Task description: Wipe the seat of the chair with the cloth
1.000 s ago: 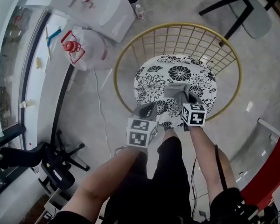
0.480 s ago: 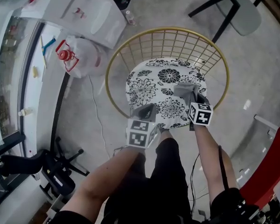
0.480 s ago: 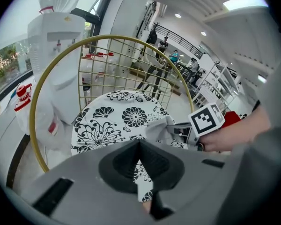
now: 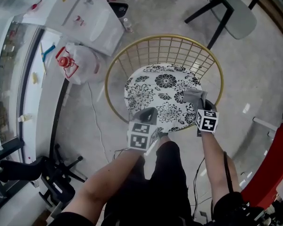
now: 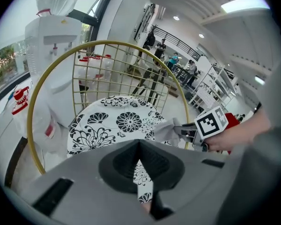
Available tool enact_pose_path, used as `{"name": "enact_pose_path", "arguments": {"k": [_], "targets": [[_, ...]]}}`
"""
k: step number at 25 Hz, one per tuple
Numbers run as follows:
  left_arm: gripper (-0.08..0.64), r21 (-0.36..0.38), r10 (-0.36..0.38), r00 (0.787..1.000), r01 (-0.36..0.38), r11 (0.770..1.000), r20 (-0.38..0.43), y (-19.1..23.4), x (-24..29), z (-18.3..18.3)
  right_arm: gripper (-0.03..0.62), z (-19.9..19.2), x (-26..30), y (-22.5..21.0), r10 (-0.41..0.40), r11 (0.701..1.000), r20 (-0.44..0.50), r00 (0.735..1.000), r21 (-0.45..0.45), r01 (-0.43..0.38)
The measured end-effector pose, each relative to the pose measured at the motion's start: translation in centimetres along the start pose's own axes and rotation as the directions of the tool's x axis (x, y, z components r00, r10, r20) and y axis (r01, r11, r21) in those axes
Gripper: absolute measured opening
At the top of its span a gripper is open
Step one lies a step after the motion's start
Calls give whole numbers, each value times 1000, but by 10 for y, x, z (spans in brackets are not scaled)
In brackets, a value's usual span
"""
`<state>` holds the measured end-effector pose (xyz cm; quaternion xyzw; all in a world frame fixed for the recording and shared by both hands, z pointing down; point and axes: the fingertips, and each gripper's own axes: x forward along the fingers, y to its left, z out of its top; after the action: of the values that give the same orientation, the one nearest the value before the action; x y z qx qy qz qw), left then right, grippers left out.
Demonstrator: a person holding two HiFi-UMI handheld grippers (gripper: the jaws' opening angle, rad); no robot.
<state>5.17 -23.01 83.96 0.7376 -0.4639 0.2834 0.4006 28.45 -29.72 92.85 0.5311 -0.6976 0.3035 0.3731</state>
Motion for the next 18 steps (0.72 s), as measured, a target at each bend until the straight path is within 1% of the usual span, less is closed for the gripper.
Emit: {"name": "enact_pose_path", "arguments": {"k": [3,4,7,10,13,18], "targets": [[6,10,5,1000,-6,1000,21,-2,-5,9,26,5,-10,-7,-7,1000,15,1000,1,7],[6,11,7,1000,-7,1000,29,-2,-6,13,26,10,-14,-6,-3,1000,24,1000,-12,4],[6,-2,11,999,-11,1000,37,4,-17,16,26,25,-30,17,40,995,56,998,-92,-35],[6,-12,21,999,-21,1000,49,15,-41,6,26,32,-48,64,109,984,90,990,-151,-94],[6,-21,39,997,-38,999,68,37,-66,-8,26,39,-58,124,186,970,116,976,-179,-163],[6,-67,86,994,-81,994,74,82,-97,-25,26,59,-60,225,329,928,131,935,-225,-296]]}}
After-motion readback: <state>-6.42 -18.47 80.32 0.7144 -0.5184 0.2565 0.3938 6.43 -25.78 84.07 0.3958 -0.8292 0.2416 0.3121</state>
